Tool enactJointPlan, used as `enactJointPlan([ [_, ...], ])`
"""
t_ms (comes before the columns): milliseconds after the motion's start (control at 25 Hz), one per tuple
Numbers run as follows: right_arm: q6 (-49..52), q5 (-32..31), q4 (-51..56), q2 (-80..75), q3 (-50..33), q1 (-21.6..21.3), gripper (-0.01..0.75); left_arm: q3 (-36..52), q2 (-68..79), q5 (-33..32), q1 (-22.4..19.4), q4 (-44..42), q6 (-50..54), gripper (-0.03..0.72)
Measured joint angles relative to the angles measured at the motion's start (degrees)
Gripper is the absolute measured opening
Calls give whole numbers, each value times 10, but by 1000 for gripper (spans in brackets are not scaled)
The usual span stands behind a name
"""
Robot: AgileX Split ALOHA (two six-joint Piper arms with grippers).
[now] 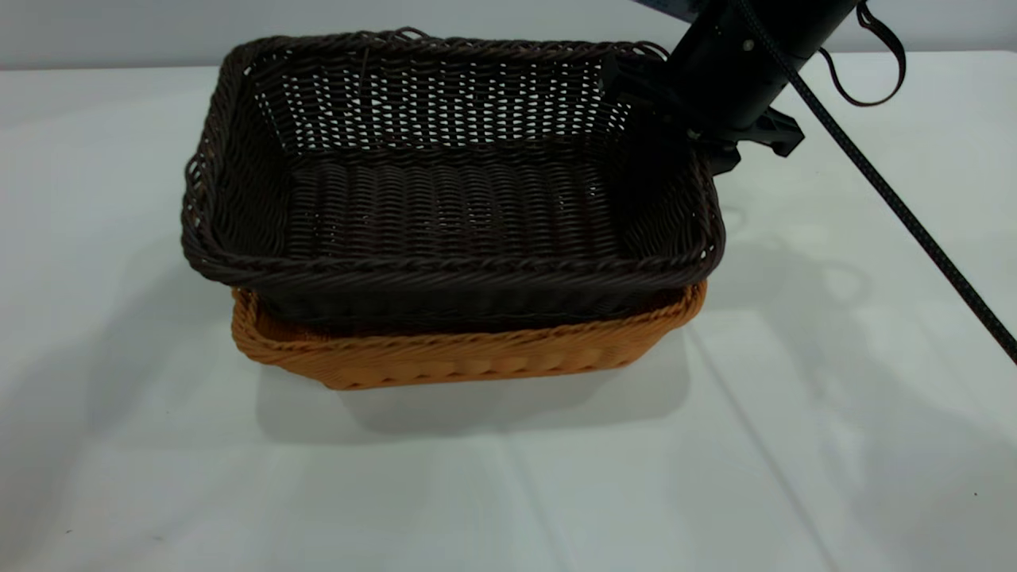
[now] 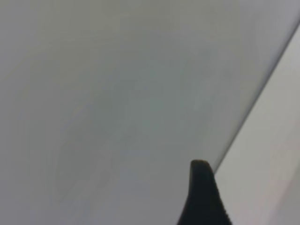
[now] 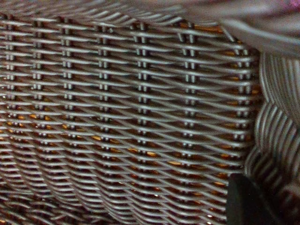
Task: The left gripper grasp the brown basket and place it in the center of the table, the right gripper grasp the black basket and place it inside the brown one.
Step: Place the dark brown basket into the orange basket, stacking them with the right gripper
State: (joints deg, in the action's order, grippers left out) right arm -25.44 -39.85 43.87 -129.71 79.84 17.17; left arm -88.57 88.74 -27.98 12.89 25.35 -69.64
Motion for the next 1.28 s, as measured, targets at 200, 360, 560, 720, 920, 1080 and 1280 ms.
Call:
enactJointPlan([
  [200,16,6,-33,-10,0,0,100,0,0,-4,0,0,1,454],
  [360,60,7,-62,-11,3,0,108,0,0,-5,0,0,1,454],
  [560,76,7,-64,-11,4,1,217,0,0,-8,0,0,1,454],
  [720,71,-13,-65,-5,4,1,367,0,0,-10,0,0,1,454],
  [920,50,-42,-103,22,4,1,464,0,0,-20,0,0,2,454],
  [1080,49,-49,-165,49,4,1,472,0,0,-25,0,0,2,454],
  [1280,75,-78,-228,84,4,1,475,0,0,-26,0,0,2,454],
])
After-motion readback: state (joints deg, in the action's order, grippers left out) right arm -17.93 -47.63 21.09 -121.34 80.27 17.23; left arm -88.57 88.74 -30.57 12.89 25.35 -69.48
